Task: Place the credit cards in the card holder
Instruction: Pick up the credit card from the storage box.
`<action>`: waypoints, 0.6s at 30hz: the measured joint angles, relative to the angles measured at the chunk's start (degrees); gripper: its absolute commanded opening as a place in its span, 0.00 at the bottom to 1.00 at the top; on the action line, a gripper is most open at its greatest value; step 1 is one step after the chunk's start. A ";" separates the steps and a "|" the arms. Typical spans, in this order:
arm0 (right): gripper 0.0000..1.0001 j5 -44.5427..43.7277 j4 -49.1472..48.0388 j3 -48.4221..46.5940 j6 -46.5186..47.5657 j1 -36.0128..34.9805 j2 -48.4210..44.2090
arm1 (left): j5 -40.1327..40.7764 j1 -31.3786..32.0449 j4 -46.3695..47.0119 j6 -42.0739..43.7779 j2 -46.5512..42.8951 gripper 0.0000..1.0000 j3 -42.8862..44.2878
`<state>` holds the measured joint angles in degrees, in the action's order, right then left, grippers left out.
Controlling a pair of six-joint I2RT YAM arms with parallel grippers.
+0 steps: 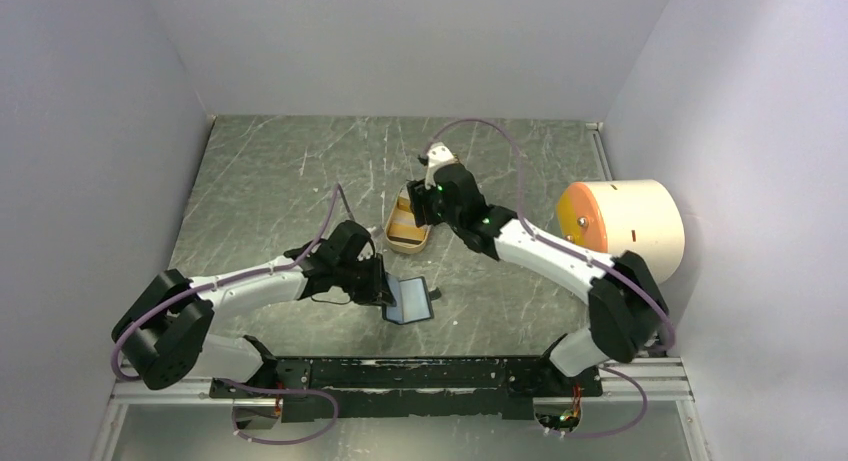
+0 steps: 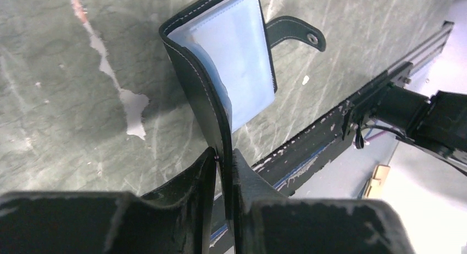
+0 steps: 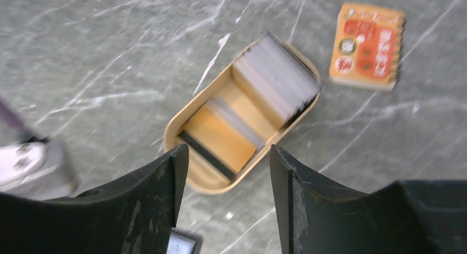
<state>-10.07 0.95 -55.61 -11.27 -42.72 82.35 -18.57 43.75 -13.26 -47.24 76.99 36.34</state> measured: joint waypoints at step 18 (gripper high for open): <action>0.62 -1.14 3.43 -13.51 28.70 2.14 20.65 | -6.14 -0.04 7.02 1.97 1.11 0.33 -3.37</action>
<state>-11.20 4.38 -69.12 17.43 -40.58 103.00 -24.71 43.70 -6.24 -45.28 78.11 32.97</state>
